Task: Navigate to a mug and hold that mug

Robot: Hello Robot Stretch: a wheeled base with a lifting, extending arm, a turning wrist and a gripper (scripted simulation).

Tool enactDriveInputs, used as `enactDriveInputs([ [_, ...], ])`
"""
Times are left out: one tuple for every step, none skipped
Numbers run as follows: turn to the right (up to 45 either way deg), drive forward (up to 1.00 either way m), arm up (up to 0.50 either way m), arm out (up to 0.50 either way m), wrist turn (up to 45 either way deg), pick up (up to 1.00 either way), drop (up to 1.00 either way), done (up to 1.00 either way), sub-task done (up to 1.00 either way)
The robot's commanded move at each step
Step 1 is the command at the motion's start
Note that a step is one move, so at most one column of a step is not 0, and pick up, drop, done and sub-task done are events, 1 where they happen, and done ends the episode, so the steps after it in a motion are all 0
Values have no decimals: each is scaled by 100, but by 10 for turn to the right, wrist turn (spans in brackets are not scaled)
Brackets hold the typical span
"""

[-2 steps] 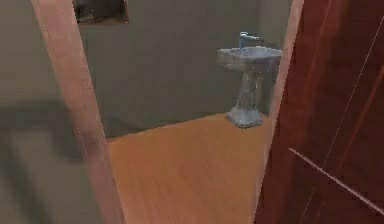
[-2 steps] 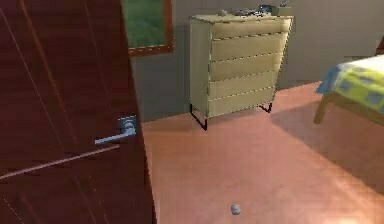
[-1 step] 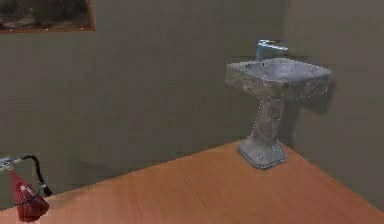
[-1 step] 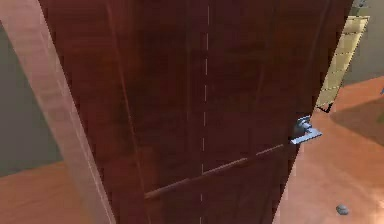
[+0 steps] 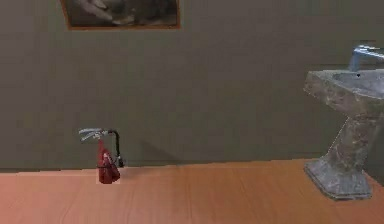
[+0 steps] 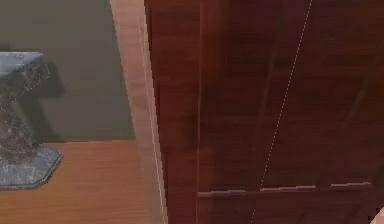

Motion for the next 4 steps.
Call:
enactDriveInputs([
  [0, 15, 0, 0, 0, 0, 0, 0, 0],
  [-420, 0, 0, 0, 0, 0, 0, 0, 0],
  [0, 95, 0, 0, 0, 0, 0, 0, 0],
  [-450, 0, 0, 0, 0, 0, 0, 0, 0],
])
